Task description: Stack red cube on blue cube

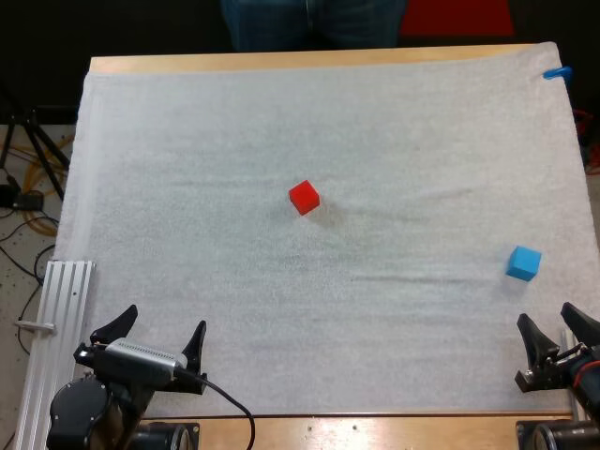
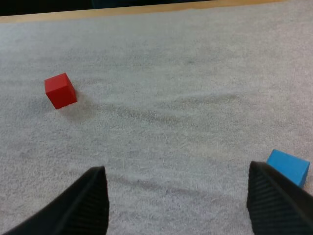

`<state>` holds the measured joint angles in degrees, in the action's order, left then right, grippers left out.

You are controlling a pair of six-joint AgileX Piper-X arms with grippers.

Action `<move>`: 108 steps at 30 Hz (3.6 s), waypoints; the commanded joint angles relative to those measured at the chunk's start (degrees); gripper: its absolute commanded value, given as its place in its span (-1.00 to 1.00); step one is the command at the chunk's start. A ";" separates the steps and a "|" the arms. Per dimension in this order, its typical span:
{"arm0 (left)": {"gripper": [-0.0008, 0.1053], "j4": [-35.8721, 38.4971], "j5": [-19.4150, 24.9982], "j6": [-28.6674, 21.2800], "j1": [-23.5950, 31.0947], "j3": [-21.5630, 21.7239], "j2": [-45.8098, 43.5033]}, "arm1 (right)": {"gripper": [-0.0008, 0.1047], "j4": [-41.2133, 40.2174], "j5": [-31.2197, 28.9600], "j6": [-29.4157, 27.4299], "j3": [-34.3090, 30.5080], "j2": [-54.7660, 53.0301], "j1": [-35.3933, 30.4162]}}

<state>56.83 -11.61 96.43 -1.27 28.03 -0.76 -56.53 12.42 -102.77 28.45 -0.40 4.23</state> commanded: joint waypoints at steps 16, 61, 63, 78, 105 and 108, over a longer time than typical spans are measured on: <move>0.65 -0.70 0.59 0.55 0.11 0.30 -7.80 | 0.14 -0.26 0.27 0.13 0.47 -2.49 -0.08; 0.65 4.96 0.32 0.55 -14.55 25.63 23.39 | 0.14 5.30 2.80 -6.88 36.19 51.07 13.29; 0.65 4.96 0.32 0.55 -14.55 25.63 23.39 | 0.22 7.80 -1.05 -6.88 37.74 55.56 18.09; 0.65 4.96 0.32 0.55 -14.55 25.63 23.39 | 0.32 11.28 -14.35 -6.48 55.91 88.52 32.04; 0.65 4.96 0.32 0.55 -14.55 25.63 23.39 | 0.32 10.88 -11.75 1.05 73.64 122.24 36.04; 0.65 4.96 0.32 0.55 -14.55 25.63 23.39 | 0.32 10.88 -11.59 1.16 73.64 124.10 36.04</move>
<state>61.60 -11.47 96.43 -15.52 53.34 22.52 -45.60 0.00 -101.82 101.39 123.62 40.56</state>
